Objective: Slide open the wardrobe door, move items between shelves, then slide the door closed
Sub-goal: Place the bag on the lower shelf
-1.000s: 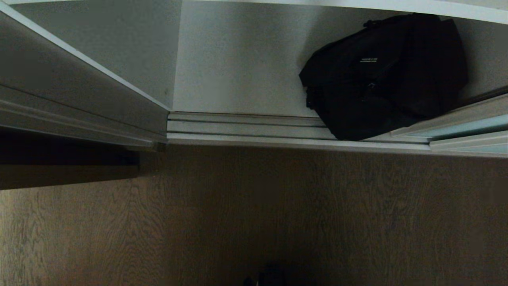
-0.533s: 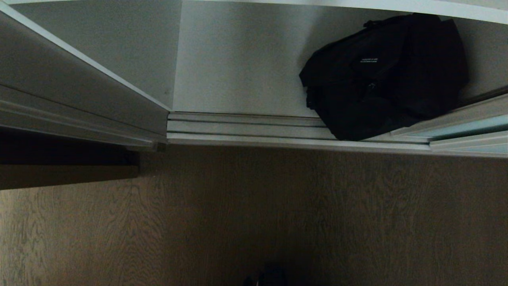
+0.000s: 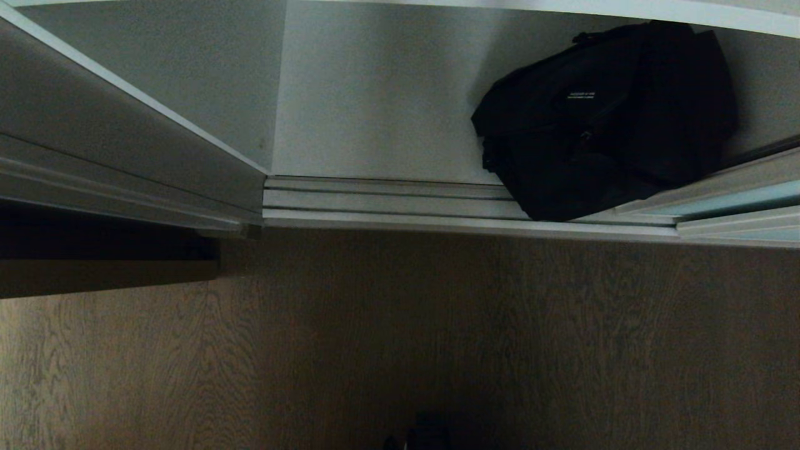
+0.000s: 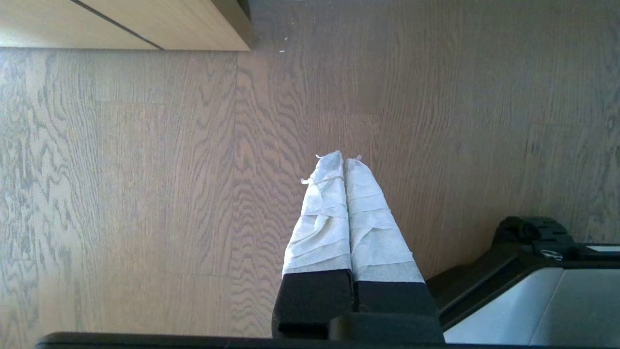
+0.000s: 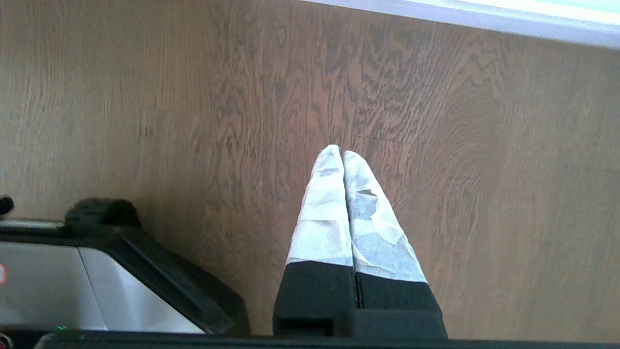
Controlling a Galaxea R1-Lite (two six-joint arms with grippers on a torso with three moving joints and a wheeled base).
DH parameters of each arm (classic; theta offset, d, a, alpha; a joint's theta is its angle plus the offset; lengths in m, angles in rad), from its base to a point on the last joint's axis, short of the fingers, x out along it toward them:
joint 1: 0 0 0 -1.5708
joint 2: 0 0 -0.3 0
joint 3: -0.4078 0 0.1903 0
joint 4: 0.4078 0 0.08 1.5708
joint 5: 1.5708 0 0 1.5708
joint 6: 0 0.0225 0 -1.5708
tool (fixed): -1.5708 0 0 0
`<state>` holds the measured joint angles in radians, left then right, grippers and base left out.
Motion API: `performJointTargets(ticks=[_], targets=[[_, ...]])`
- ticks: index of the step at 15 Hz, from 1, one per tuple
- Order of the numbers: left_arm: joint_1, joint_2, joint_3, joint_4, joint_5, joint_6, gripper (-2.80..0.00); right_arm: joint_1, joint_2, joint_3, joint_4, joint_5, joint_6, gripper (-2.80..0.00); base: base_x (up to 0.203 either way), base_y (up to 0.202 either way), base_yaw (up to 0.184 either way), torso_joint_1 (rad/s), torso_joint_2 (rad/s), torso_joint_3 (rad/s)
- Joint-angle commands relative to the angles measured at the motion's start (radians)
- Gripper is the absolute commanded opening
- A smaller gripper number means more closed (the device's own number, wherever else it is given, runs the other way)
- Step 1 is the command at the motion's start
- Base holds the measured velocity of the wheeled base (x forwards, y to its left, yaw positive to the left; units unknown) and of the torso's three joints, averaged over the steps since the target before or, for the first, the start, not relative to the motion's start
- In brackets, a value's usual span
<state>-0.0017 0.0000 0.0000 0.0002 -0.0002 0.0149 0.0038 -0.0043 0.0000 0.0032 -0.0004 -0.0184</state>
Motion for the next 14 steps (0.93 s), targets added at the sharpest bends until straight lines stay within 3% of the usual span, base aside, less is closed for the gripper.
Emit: performJointTargets(ticks=[1, 7, 10, 14], targets=[[0.000, 0.000, 0.000, 0.000, 0.000, 0.000, -2.80, 0.001, 0.000, 0.000, -0.003, 0.000, 0.009, -2.80, 0.000, 0.000, 0.000, 0.000, 0.00, 0.000], [0.000, 0.000, 0.000, 0.000, 0.002, 0.000, -2.80, 0.001, 0.000, 0.002, 0.003, 0.001, -0.002, -2.80, 0.000, 0.000, 0.000, 0.000, 0.00, 0.000], [0.000, 0.000, 0.000, 0.000, 0.000, -0.006, -2.80, 0.001, 0.000, 0.000, 0.004, 0.019, -0.070, -2.80, 0.000, 0.000, 0.000, 0.000, 0.00, 0.000], [0.000, 0.000, 0.000, 0.000, 0.000, -0.007, -2.80, 0.001, 0.000, 0.000, 0.006, 0.020, -0.058, -2.80, 0.000, 0.000, 0.000, 0.000, 0.00, 0.000]])
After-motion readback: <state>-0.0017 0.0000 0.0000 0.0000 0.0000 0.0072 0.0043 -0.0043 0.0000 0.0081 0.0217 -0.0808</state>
